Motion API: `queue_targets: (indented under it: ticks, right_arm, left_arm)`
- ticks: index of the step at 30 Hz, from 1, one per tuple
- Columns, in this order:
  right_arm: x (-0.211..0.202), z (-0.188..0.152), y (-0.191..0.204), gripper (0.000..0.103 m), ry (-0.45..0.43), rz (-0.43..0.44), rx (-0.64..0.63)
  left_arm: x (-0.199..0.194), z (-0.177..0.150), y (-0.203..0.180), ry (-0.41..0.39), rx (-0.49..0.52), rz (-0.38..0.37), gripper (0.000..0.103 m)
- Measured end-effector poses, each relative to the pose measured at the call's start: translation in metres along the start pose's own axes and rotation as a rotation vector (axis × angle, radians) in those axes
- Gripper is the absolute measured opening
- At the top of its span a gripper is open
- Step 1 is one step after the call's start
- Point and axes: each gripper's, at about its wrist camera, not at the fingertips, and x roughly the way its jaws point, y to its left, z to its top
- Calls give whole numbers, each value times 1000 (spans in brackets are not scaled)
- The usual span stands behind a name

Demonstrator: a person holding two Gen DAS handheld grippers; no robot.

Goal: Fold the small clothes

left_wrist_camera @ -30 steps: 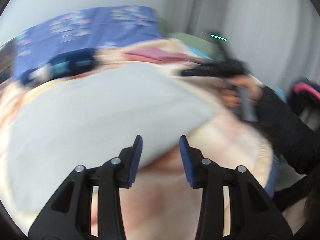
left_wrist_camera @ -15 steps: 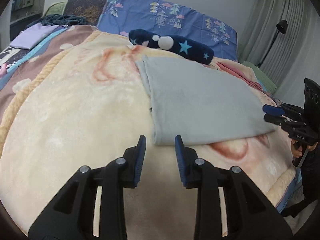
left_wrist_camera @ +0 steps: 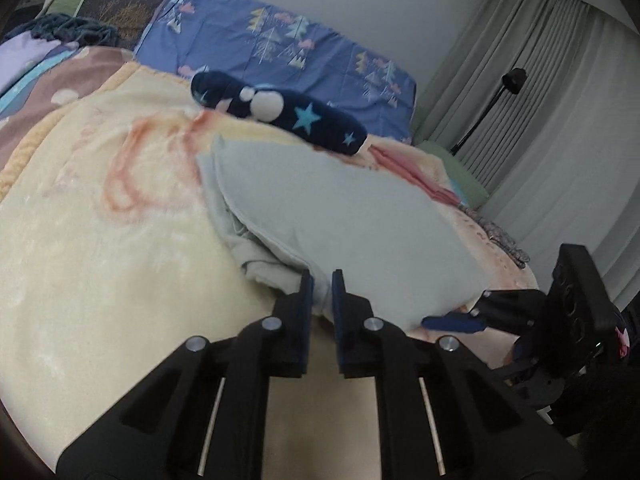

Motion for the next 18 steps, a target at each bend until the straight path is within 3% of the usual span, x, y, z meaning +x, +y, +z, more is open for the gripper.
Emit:
queue_targets:
  ticks: [5, 9, 14, 18]
  right_arm:
    - [10, 13, 27, 42, -23, -65, -76]
    - [26, 28, 46, 42, -34, -114, -138]
    - [47, 45, 54, 42, -49, -162, -151]
    - [65, 60, 56, 42, -43, -172, -155]
  left_arm:
    - [13, -6, 9, 46, -6, -4, 10]
    - [14, -9, 20, 37, -66, -39, 10]
    - [3, 2, 18, 2, -46, -63, 8]
    - [-1, 6, 23, -7, -39, -36, 8]
